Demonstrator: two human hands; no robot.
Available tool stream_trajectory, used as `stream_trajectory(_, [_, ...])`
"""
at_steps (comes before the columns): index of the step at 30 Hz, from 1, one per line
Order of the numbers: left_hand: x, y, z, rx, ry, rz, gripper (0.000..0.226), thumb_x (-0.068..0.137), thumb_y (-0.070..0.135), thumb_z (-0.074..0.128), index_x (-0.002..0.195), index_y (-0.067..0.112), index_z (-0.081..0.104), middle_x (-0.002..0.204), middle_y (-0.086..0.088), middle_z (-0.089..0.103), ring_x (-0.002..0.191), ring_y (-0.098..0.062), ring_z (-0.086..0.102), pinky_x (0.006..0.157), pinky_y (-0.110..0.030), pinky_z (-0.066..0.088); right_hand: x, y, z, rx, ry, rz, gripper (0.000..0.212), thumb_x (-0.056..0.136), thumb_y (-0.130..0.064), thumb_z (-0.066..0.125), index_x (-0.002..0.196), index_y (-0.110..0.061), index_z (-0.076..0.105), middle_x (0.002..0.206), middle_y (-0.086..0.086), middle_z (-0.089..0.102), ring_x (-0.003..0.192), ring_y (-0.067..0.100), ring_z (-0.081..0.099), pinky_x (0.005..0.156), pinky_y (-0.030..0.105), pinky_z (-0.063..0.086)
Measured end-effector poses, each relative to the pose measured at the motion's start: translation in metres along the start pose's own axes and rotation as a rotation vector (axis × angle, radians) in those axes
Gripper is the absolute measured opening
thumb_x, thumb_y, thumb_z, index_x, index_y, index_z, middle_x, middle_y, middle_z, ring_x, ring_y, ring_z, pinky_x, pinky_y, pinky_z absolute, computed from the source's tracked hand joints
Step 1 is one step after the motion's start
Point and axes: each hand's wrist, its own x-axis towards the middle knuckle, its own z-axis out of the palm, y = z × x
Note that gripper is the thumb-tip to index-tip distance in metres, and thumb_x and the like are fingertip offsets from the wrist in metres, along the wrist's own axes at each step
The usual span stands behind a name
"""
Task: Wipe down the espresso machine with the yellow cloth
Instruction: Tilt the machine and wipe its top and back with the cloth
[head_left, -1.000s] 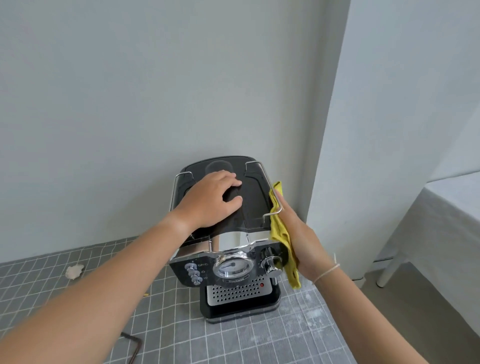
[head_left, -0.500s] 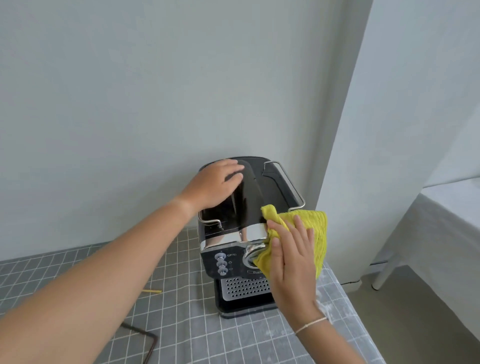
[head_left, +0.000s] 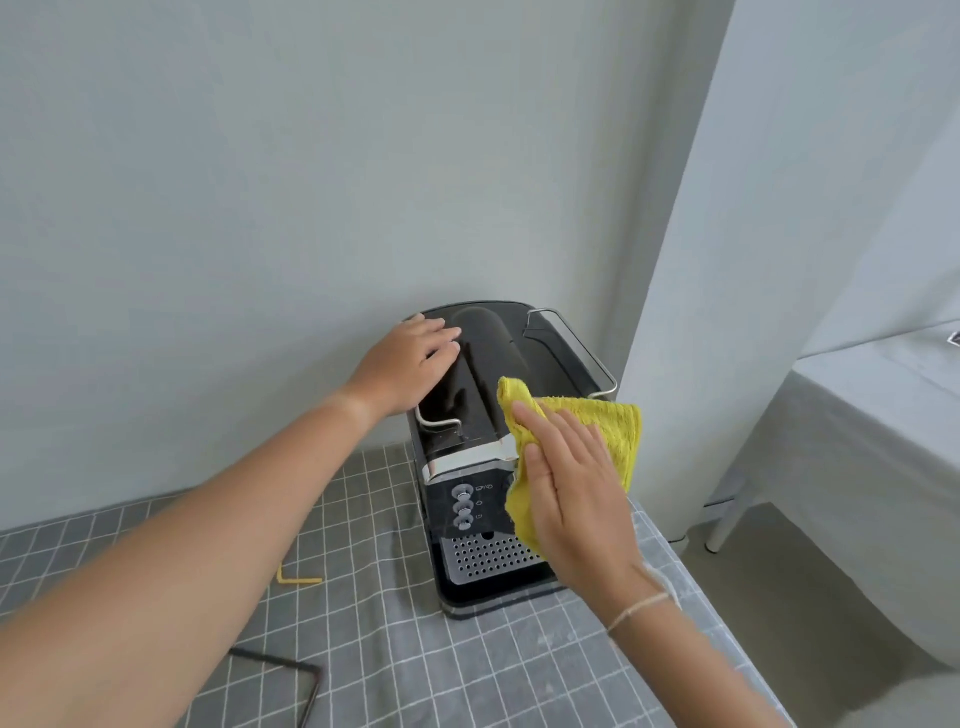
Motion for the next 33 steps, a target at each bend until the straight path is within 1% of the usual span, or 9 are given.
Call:
stream_trajectory(2, [0.000,0.000,0.001,-0.004,-0.005,-0.002,0.042,0.099,0.032,0.033,0.139,0.022,0.043,0.152,0.000,0.031,0.145,-0.016,0.014,0.115,-0.029,0.009,0.017,-0.001,0.000,-0.037,-0.010,0.003,0.054,0.092,-0.044,0.013,0.138,-0.035,0.040,0.138,-0.013,0.050,0.134,0.007,0.037,0.117,0.027,0.012])
stream_trajectory(4, [-0.001,0.000,0.002,-0.007,-0.002,-0.011,0.042,0.099,0.032,0.033,0.139,0.022,0.043,0.153,0.000,0.030,0.145,-0.016,0.014,0.115,-0.028,0.009,0.027,0.001,-0.001,-0.042,-0.013,0.007,0.055,0.092,-0.044,0.012,0.139,-0.035,0.038,0.135,-0.014,0.052,0.130,0.004,0.040,0.115,0.025,0.016])
stream_trajectory(9, [-0.002,-0.001,0.001,0.016,0.005,-0.017,0.044,0.098,0.035,0.033,0.140,0.024,0.041,0.155,0.001,0.026,0.144,-0.014,0.014,0.115,-0.028,0.010,0.006,-0.004,0.003,-0.035,0.026,-0.100,0.045,0.093,-0.040,0.021,0.133,-0.038,0.042,0.122,-0.026,0.047,0.128,-0.006,0.027,0.111,0.017,0.013])
stream_trajectory(13, [0.006,-0.008,-0.011,0.036,-0.026,-0.005,0.045,0.099,0.034,0.032,0.143,0.024,0.037,0.155,0.005,0.024,0.144,-0.013,0.018,0.115,-0.029,0.014,-0.002,-0.007,0.014,-0.182,0.053,-0.287,0.038,0.095,-0.027,0.034,0.126,-0.026,0.056,0.116,-0.016,0.064,0.126,0.009,0.040,0.113,0.023,0.012])
stream_trajectory(16, [0.015,-0.020,-0.018,0.039,-0.035,-0.010,0.045,0.099,0.029,0.033,0.142,0.018,0.038,0.152,0.003,0.032,0.142,-0.013,0.024,0.114,-0.026,0.017,0.011,-0.017,0.017,-0.303,0.014,-0.231,0.043,0.095,-0.030,0.029,0.128,-0.024,0.056,0.113,-0.011,0.068,0.125,0.017,0.051,0.110,0.028,0.016])
stream_trajectory(19, [0.018,-0.027,-0.017,0.013,-0.054,-0.012,0.044,0.099,0.027,0.033,0.141,0.017,0.040,0.150,0.003,0.036,0.140,-0.013,0.029,0.113,-0.026,0.020,0.027,-0.025,0.020,-0.358,-0.085,-0.160,0.055,0.094,-0.037,0.015,0.133,-0.022,0.050,0.119,-0.005,0.066,0.130,0.017,0.046,0.110,0.026,0.010])
stream_trajectory(23, [0.021,-0.028,-0.016,0.000,-0.094,0.055,0.040,0.100,0.024,0.031,0.131,0.013,0.053,0.146,0.001,0.042,0.137,-0.015,0.034,0.109,-0.023,0.022,0.012,-0.024,0.021,-0.375,0.009,-0.193,0.047,0.096,-0.033,0.025,0.126,-0.018,0.057,0.115,-0.004,0.068,0.123,0.016,0.053,0.108,0.027,0.019])
stream_trajectory(28, [0.027,-0.036,-0.015,-0.112,-0.123,0.048,0.043,0.099,0.027,0.033,0.140,0.020,0.040,0.147,0.002,0.041,0.137,-0.014,0.034,0.113,-0.027,0.024,-0.017,-0.025,0.035,-0.263,0.045,-0.266,0.047,0.101,-0.034,0.018,0.130,-0.019,0.051,0.128,-0.012,0.056,0.131,0.009,0.037,0.115,0.026,0.014])
stream_trajectory(33, [0.033,-0.047,-0.019,-0.182,-0.158,0.030,0.042,0.100,0.027,0.032,0.140,0.019,0.041,0.145,0.001,0.044,0.136,-0.013,0.037,0.113,-0.027,0.025,-0.022,-0.044,0.067,-0.389,-0.001,-0.321,0.046,0.101,-0.032,0.015,0.134,-0.017,0.044,0.136,-0.007,0.052,0.134,0.016,0.033,0.114,0.030,0.016])
